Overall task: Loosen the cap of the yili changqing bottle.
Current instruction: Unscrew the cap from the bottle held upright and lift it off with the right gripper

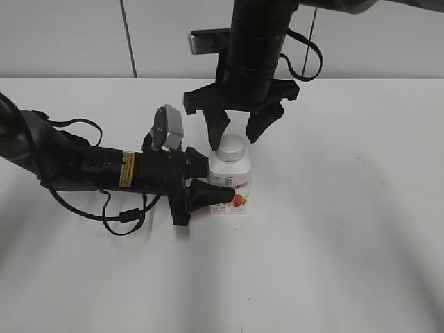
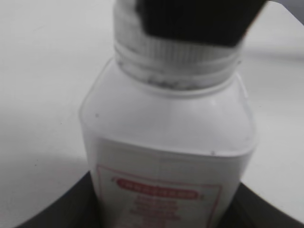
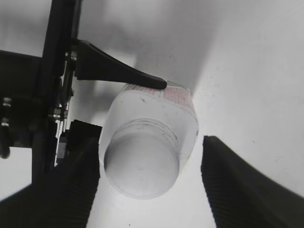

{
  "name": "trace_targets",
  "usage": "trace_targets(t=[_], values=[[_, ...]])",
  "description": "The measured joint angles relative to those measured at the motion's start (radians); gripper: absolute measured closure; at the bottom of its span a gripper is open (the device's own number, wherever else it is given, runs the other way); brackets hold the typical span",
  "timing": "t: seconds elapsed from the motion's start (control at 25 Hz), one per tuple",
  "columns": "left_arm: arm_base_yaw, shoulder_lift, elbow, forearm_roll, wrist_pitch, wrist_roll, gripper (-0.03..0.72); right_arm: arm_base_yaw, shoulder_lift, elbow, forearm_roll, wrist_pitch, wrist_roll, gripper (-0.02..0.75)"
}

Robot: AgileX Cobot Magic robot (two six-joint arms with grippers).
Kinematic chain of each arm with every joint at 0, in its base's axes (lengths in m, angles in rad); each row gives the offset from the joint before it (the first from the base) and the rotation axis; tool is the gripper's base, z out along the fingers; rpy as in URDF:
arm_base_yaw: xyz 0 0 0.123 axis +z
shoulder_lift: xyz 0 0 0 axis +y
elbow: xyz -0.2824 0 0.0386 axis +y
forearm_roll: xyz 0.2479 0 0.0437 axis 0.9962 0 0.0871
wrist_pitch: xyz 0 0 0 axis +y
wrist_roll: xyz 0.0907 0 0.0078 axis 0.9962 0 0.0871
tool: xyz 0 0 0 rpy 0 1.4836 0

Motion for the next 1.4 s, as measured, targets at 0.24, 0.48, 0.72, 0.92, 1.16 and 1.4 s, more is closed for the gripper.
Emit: trace_targets(t=[0.24,0.48,0.72,0.92,1.16,1.4], values=[[0.000,0.000,0.000,0.000,0.000,0.000,0.323,0.000,0.005,0.000,0.003,0.000,-0.003,0.260],[0.000,0.000,0.000,0.000,0.000,0.000,0.323,0.001,0.005,0.000,0.010,0.000,-0.015,0.353],[0.000,0.000,0.000,0.000,0.000,0.000,0.323,0.001,0.005,0.000,0.010,-0.001,-0.108,0.353],[0.000,0.000,0.000,0.000,0.000,0.000,0.323,0.001,0.005,0.000,0.016,-0.001,-0.428,0.353],[0.000,0.000,0.000,0.001,0.000,0.000,0.323,0.001,0.005,0.000,0.023,0.000,-0.885,0.353],[0.000,0.000,0.000,0.001,0.000,0.000,0.323,0.001,0.005,0.000,0.025,0.003,-1.167,0.353]])
